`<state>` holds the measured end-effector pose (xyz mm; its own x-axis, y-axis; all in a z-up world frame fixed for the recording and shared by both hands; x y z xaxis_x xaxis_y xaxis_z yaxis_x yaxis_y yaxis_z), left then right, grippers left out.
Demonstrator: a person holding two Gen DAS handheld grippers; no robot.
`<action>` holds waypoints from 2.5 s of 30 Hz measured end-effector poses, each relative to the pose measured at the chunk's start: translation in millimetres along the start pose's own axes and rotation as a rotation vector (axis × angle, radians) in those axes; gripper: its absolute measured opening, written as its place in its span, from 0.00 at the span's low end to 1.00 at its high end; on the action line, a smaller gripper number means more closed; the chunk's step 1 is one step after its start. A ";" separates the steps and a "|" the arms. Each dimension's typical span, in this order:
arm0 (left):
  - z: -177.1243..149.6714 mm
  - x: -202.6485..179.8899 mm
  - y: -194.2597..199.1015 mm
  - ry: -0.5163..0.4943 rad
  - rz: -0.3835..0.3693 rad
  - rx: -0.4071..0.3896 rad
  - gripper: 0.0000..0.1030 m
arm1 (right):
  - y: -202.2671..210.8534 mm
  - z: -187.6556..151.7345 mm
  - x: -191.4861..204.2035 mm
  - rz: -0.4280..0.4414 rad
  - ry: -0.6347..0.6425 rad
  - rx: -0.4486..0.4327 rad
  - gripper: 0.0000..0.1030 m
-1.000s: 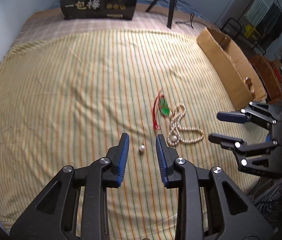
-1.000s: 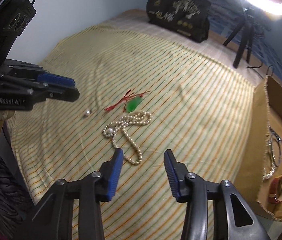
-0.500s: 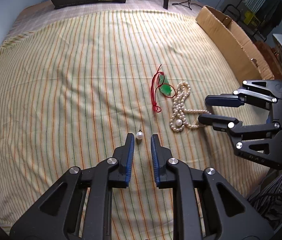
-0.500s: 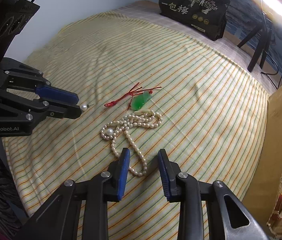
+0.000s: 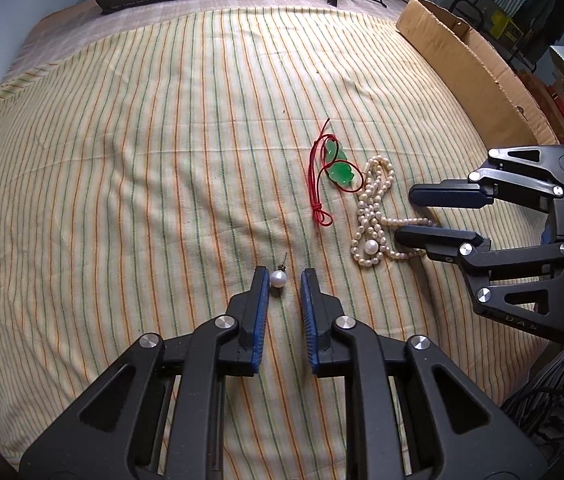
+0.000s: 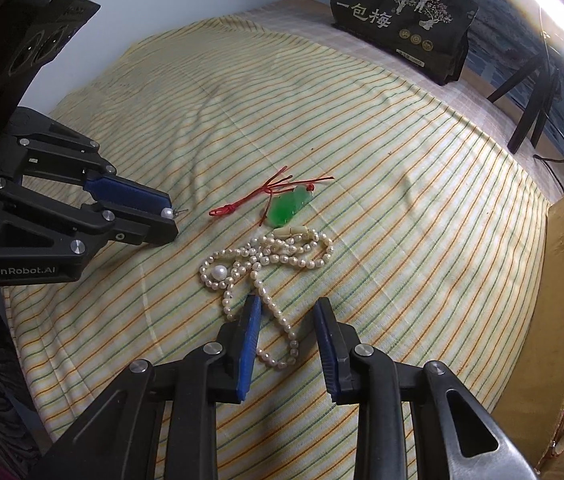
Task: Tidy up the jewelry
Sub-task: 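Move the right tool toward the pearl necklace while the left tool approaches the pearl earring, then grasp the pearl necklace with the right tool while the left tool grasps the pearl earring, then carry the necklace and earring into the box and lower them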
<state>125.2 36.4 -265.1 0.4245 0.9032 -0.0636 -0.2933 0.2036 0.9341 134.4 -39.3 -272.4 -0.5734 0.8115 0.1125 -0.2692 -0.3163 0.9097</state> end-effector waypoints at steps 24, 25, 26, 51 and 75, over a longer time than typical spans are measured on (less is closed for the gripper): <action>4.5 7.5 19.6 0.039 0.007 -0.062 0.06 | 30.3 13.7 -8.7 0.041 -0.087 -0.050 0.01; 4.1 7.4 22.0 0.040 0.007 -0.067 0.06 | 33.5 14.9 -10.3 0.046 -0.099 -0.055 0.01; 5.6 7.8 26.1 0.044 0.004 -0.077 0.06 | 37.7 15.9 -11.9 0.043 -0.105 -0.063 0.01; 68.2 -10.9 115.7 0.058 -0.017 -0.287 0.06 | 153.9 57.1 -43.0 0.059 -0.238 -0.281 0.01; 164.7 -93.0 147.3 -0.010 -0.114 -0.403 0.06 | 255.4 81.7 -134.8 0.131 -0.425 -0.462 0.01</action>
<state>183.6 -79.9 -63.8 0.4814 0.8631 -0.1528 -0.5552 0.4352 0.7088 206.1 -189.4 -22.5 -0.2929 0.8458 0.4459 -0.5782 -0.5281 0.6219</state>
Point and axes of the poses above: each gripper's, at about its wrist camera, not at the fingertips, and y roughly against the way its jaws point, x to its left, z to its top, the point moved 9 cm from there along -y, roughly the way its jaws point, and after that the axes turned 14 degrees about -y, right-handed, at the moved point
